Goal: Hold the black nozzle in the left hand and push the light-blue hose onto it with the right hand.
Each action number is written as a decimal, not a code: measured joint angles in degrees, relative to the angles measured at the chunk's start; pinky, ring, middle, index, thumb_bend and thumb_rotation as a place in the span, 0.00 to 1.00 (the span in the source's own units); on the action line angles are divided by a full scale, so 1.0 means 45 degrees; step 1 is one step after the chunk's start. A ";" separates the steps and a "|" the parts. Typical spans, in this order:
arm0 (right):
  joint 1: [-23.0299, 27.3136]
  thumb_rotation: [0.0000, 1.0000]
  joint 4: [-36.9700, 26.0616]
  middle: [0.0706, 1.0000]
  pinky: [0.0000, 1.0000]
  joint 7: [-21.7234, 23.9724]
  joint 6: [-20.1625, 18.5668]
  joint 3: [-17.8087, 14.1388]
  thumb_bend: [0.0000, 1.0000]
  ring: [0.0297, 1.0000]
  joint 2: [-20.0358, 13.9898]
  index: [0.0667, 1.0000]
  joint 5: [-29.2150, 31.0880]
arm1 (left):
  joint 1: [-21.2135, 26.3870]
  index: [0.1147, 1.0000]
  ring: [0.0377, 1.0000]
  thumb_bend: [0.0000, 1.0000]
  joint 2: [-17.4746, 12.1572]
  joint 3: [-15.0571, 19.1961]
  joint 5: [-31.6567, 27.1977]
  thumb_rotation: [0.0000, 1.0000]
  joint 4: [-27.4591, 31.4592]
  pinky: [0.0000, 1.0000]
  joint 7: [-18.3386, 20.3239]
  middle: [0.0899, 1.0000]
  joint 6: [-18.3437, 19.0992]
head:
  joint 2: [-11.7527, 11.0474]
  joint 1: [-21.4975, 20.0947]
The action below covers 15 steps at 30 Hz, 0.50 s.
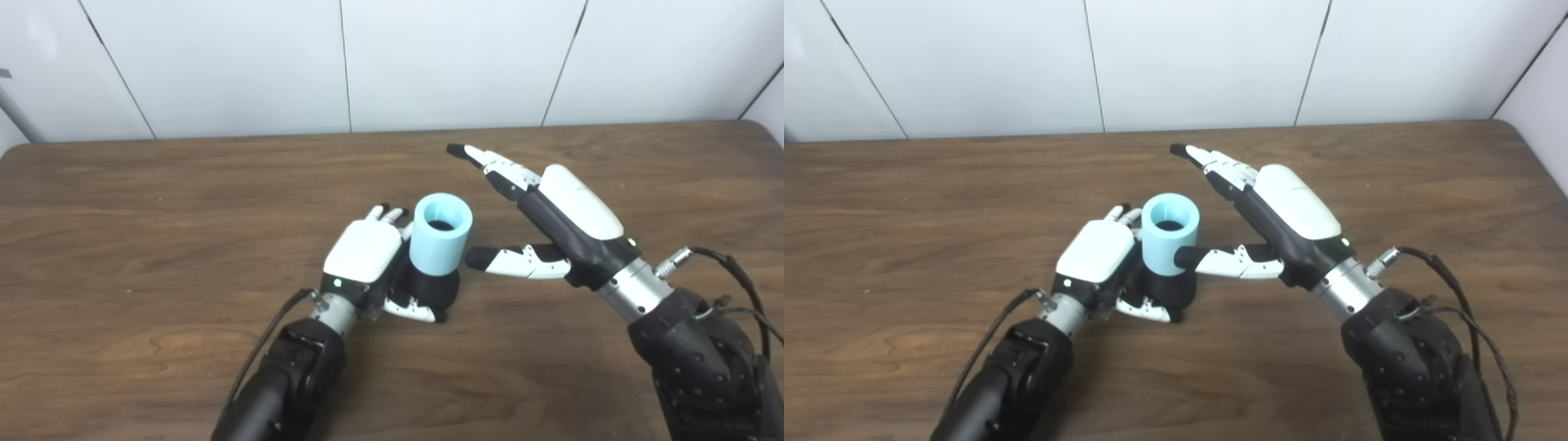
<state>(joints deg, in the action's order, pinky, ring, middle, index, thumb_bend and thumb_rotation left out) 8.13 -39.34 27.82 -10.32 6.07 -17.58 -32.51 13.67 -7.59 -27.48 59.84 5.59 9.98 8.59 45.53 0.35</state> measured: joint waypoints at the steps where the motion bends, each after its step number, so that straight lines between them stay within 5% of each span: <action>1: -0.0002 1.00 0.0035 0.93 0.89 -0.0052 0.0009 0.0000 0.58 0.94 0.0000 0.94 0.0000 | 0.0000 0.84 0.84 0.97 -0.0015 0.0061 0.0001 0.31 0.0070 0.97 0.0042 0.79 0.0044 | 0.0019 -0.0019; 15: -0.0024 1.00 0.0144 0.93 0.90 -0.0111 0.0040 -0.0020 0.58 0.94 -0.0220 0.94 0.0103 | 0.0002 0.83 0.82 0.97 -0.0066 0.0278 0.0219 0.28 0.0075 1.00 0.0166 0.74 0.0251 | 0.0020 0.0020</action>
<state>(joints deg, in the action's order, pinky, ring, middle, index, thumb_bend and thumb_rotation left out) 8.02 -38.69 27.32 -10.14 5.98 -18.57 -32.05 13.68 -7.89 -26.23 60.83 5.92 10.72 9.72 45.62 0.44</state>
